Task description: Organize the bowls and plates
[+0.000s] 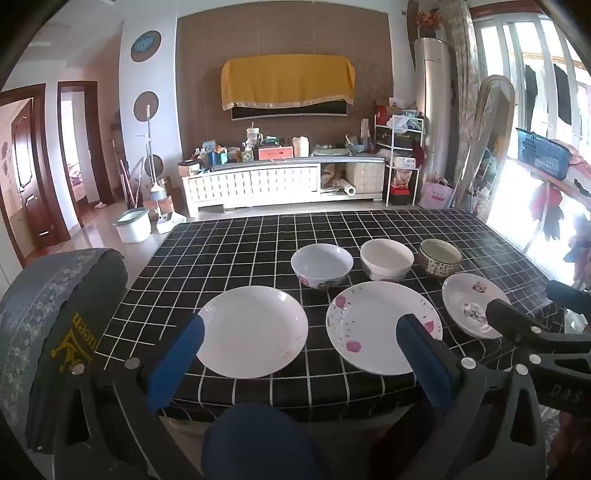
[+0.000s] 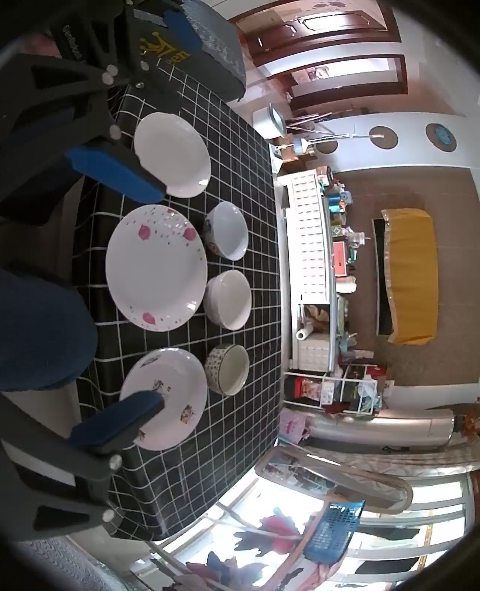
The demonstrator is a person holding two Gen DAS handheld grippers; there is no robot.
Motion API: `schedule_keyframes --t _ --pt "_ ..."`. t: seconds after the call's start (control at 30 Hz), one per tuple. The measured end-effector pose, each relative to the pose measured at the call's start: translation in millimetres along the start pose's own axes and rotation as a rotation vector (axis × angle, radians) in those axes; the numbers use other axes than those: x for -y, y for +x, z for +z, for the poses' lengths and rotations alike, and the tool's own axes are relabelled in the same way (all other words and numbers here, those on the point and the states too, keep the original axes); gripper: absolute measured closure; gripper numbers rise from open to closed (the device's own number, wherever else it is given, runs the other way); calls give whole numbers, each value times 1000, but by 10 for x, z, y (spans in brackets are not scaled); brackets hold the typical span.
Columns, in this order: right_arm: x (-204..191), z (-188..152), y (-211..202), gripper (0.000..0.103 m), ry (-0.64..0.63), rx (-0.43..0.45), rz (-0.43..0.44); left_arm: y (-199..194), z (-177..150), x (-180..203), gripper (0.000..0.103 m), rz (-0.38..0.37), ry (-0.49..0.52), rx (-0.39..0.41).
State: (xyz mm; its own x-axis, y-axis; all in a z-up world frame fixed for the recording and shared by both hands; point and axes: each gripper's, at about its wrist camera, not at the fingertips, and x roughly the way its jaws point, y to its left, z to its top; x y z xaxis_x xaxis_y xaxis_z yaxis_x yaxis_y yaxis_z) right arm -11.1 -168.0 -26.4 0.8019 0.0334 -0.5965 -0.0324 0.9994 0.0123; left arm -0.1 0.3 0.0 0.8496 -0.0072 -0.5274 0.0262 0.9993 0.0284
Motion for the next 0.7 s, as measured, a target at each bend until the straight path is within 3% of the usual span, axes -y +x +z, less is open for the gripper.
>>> schedule_keyframes --t 0.7 --pt "8 -9 25 0 2 -15 -6 45 -33 24 0 0 5 -25"
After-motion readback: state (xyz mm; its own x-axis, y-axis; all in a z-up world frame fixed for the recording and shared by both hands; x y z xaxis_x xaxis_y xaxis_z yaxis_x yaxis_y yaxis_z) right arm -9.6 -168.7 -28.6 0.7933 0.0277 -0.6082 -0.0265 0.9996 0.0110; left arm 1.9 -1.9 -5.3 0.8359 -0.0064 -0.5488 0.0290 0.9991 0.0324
